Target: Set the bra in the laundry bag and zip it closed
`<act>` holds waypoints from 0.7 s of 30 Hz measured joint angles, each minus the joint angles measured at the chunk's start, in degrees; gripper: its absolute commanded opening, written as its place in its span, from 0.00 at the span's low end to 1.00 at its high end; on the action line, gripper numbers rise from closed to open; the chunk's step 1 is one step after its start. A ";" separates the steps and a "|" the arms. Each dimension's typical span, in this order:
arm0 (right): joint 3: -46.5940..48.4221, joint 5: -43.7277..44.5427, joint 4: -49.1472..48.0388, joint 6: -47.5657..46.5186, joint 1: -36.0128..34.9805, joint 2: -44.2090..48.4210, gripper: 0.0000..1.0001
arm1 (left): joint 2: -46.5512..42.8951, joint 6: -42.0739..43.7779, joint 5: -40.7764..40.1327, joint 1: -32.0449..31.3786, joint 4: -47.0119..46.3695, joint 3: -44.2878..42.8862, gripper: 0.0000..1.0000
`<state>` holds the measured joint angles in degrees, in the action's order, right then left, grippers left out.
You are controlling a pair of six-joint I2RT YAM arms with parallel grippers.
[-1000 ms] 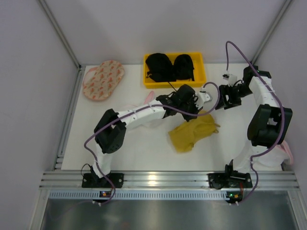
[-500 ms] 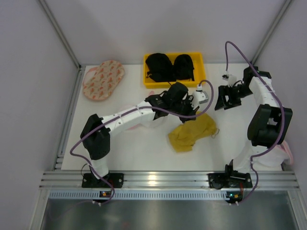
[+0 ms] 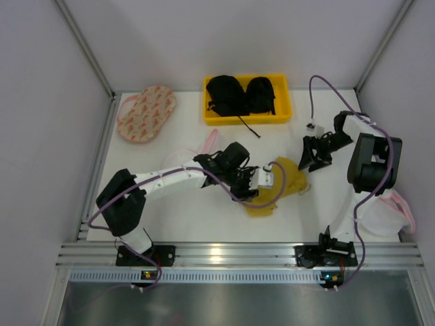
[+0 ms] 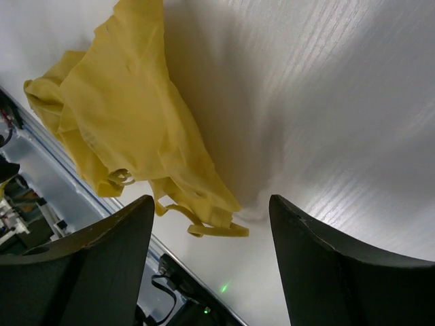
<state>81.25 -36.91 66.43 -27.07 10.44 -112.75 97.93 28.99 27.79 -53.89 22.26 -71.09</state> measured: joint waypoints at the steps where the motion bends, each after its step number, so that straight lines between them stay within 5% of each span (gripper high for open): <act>1: 0.00 -0.55 -0.09 -0.02 0.00 -0.50 0.68 | -2.32 3.96 0.55 0.02 0.98 2.97 0.56; 8: -0.24 -4.44 -0.24 -0.44 -0.42 -2.27 0.62 | -14.80 26.51 2.97 0.15 2.32 15.80 0.58; 21: -0.26 -5.68 -3.02 1.01 -4.04 -2.73 0.17 | -11.63 46.29 2.82 0.22 -9.25 22.23 0.52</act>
<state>80.99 -42.59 63.42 -26.06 6.39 -115.48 86.30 75.29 30.61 -53.67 13.02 -48.86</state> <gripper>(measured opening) 0.207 0.543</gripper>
